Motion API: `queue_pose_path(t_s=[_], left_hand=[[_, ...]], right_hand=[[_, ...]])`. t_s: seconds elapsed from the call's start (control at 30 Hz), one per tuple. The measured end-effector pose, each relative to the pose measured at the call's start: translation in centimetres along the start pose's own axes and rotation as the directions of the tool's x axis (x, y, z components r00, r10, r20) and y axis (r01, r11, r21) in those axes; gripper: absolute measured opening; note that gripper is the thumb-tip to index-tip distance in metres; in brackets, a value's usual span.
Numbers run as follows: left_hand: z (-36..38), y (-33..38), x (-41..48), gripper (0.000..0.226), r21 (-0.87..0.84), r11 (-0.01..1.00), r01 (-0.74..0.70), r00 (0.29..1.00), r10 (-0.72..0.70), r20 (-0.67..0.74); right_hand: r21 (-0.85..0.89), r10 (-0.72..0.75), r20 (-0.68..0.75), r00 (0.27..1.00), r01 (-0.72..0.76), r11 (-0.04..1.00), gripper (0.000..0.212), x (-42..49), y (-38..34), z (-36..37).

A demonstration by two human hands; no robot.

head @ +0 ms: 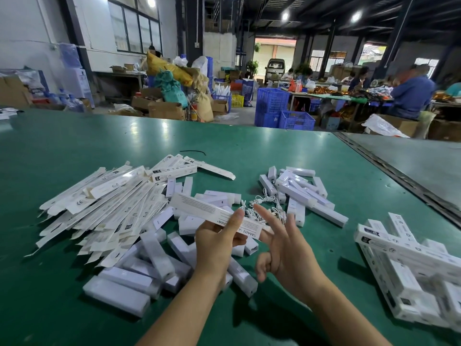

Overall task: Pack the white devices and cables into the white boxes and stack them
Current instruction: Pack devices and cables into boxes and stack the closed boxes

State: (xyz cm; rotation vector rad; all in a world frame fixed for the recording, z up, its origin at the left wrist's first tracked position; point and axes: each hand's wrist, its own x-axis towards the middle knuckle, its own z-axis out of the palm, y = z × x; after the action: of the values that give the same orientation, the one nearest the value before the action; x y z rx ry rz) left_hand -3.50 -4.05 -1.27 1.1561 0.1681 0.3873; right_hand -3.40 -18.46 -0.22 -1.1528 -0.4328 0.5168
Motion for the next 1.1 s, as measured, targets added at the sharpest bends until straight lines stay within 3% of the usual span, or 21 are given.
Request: queue_pose_path(t_s=[0.07, 0.13, 0.17, 0.23, 0.27, 0.3, 0.33, 0.37, 0.43, 0.7, 0.87, 1.03, 1.1], left_hand=[[0.0, 0.1, 0.0, 0.049, -0.019, 1.000, 0.012, 1.000, -0.012, 0.017], [0.0, 0.2, 0.1, 0.054, -0.035, 0.999, 0.003, 1.000, -0.003, 0.001], [0.0, 0.3, 0.2, 0.056, -0.057, 0.998, 0.007, 1.000, -0.009, -0.029], [-0.4, 0.4, 0.6, 0.055, -0.098, 0.995, 0.031, 0.993, -0.041, -0.109], [-0.5, 0.4, 0.9, 0.050, -0.112, 0.993, 0.041, 0.988, -0.057, -0.143], [-0.7, 0.4, 1.1, 0.044, -0.124, 0.991, 0.052, 0.982, -0.073, -0.172], [-0.8, 0.4, 1.2, 0.039, -0.134, 0.989, 0.062, 0.977, -0.087, -0.193], [-0.8, 0.4, 1.3, 0.037, -0.141, 0.988, 0.070, 0.974, -0.098, -0.204], [-0.9, 0.4, 1.4, 0.037, -0.142, 0.987, 0.075, 0.972, -0.104, -0.210], [-1.0, 0.1, 1.8, 0.026, -0.127, 0.988, 0.085, 0.971, -0.111, -0.212], [-1.0, 0.2, 1.8, 0.025, -0.129, 0.988, 0.089, 0.970, -0.115, -0.214], [-0.9, 0.3, 1.8, 0.022, -0.130, 0.987, 0.097, 0.969, -0.123, -0.213], [-0.9, 0.3, 1.8, 0.022, -0.132, 0.986, 0.103, 0.968, -0.130, -0.213]], right_hand=[[0.066, -0.021, 0.066, 0.998, 0.017, 0.998, 0.069, 0.0, -0.2, -0.5], [0.072, -0.088, -0.058, 0.994, 0.092, 0.993, 0.070, 0.3, -0.2, -1.3], [-0.006, -0.143, -0.210, 0.967, 0.145, 0.989, 0.064, 0.4, -0.1, -1.9], [-0.412, -0.334, -0.460, 0.823, 0.135, 0.901, 0.037, 0.8, 0.1, -3.1], [-0.658, -0.447, -0.471, 0.761, 0.035, 0.753, 0.022, 0.8, 0.2, -3.9], [-0.832, -0.499, -0.402, 0.768, -0.079, 0.548, 0.012, 0.9, 0.3, -4.6], [-0.926, -0.462, -0.321, 0.827, -0.170, 0.338, 0.015, 1.2, 0.6, -5.4], [-0.962, -0.381, -0.267, 0.885, -0.219, 0.165, 0.027, 1.4, 1.0, -6.0], [-0.967, -0.268, -0.244, 0.932, -0.256, -0.010, 0.039, 2.1, 1.5, -6.3], [-0.967, -0.282, -0.256, 0.925, -0.241, 0.085, 0.032, 1.5, 0.3, -5.3], [-0.965, -0.164, -0.236, 0.958, -0.211, 0.153, 0.042, 0.5, -0.5, -5.0], [-0.967, -0.059, -0.213, 0.975, -0.202, 0.154, 0.031, 0.2, -0.8, -4.5], [-0.965, -0.077, -0.252, 0.965, -0.245, 0.090, 0.018, 0.2, -0.8, -4.5]])
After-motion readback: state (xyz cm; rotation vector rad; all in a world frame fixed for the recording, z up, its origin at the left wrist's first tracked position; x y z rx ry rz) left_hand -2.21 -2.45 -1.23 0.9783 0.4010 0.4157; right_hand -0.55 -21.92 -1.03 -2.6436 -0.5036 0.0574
